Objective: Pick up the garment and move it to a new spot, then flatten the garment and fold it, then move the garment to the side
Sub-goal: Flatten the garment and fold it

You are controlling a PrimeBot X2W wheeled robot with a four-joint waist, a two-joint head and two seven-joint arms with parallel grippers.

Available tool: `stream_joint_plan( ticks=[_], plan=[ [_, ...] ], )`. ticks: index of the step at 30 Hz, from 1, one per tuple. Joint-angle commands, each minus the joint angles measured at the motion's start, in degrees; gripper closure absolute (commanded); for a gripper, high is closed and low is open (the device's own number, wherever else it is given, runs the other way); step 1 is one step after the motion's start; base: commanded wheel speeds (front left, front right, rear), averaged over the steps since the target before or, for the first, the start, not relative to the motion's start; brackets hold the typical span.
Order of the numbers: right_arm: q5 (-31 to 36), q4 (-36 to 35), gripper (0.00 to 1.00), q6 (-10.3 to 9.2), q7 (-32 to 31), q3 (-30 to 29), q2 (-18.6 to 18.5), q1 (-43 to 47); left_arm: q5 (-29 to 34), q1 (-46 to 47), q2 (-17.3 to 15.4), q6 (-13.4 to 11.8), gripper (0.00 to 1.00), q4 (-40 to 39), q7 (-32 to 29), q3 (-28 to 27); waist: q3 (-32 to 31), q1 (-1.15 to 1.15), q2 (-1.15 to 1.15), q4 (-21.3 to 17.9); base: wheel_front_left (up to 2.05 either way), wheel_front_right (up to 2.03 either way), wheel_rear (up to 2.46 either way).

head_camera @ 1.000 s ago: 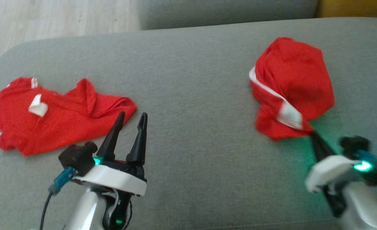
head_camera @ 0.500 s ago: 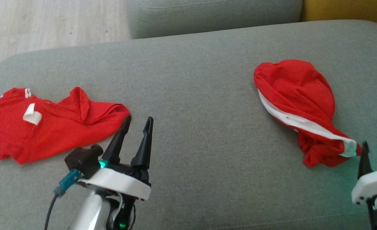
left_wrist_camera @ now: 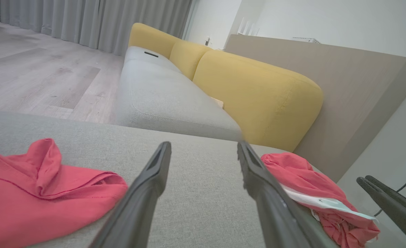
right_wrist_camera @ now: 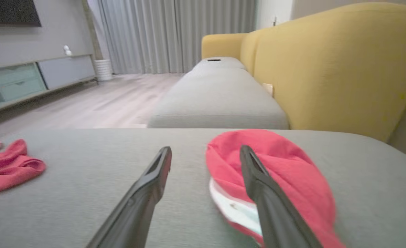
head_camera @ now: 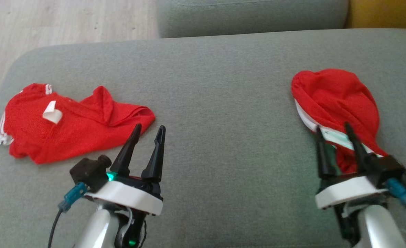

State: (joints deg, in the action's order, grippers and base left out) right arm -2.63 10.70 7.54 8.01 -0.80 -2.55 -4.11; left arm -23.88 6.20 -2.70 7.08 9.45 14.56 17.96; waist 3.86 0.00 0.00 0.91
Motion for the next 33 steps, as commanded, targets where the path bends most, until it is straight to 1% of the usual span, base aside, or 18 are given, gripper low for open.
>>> stream_joint_plan(
  ticks=[1,5,10,16,20,22,26,30,33],
  plan=[
    [-0.8,-1.8,0.00,-0.05,1.3,2.2,-0.4,-2.3,-0.4,2.4,-0.2,0.2,0.00,-2.0,0.4,-1.6,0.0,0.00,0.00,0.4,0.00,0.00,0.00],
    [-3.3,0.0,0.00,-0.05,4.2,5.2,-0.3,-2.3,0.4,1.8,-0.2,0.2,0.00,-2.1,0.4,-1.7,0.1,0.00,0.00,1.4,0.00,0.00,0.00],
    [-4.9,2.3,0.00,-0.05,5.9,6.0,-0.3,-2.7,1.4,0.8,-0.2,0.1,0.00,-2.5,0.4,-2.6,0.1,0.00,0.00,2.1,0.00,0.00,0.00],
    [-4.3,4.0,0.00,-0.05,6.6,5.2,-0.3,-3.8,2.0,0.4,-0.2,0.1,0.00,-2.8,0.4,-2.6,0.4,0.00,0.00,2.7,0.00,0.00,0.00],
    [-0.3,6.4,0.00,-0.05,5.7,3.2,-0.3,-6.2,2.0,1.2,-0.2,0.1,0.00,-2.9,0.4,-1.7,1.7,0.00,0.00,3.7,0.00,0.00,0.00],
    [4.0,9.5,0.00,-0.05,3.1,0.1,-0.4,-9.7,1.8,1.9,-0.2,0.1,0.00,-2.7,0.4,-0.8,3.0,0.00,0.00,4.8,0.00,0.00,0.00],
    [8.7,15.2,0.00,-0.05,-1.0,-5.0,-0.7,-15.3,1.4,2.7,-0.2,0.1,0.00,-2.3,0.4,0.3,4.5,0.00,0.00,6.5,0.00,0.00,0.00],
    [12.2,21.5,0.00,-0.05,-3.8,-7.7,-1.7,-20.1,1.0,3.5,-0.2,0.0,0.00,-2.1,0.4,1.3,5.8,0.00,0.00,8.1,0.00,0.00,0.00],
    [14.1,25.8,0.00,-0.05,-4.4,-8.8,-2.9,-23.1,0.7,4.0,-0.2,-0.1,0.00,-2.0,0.4,1.7,6.6,0.00,0.00,9.0,0.00,0.00,0.00]
  ],
)
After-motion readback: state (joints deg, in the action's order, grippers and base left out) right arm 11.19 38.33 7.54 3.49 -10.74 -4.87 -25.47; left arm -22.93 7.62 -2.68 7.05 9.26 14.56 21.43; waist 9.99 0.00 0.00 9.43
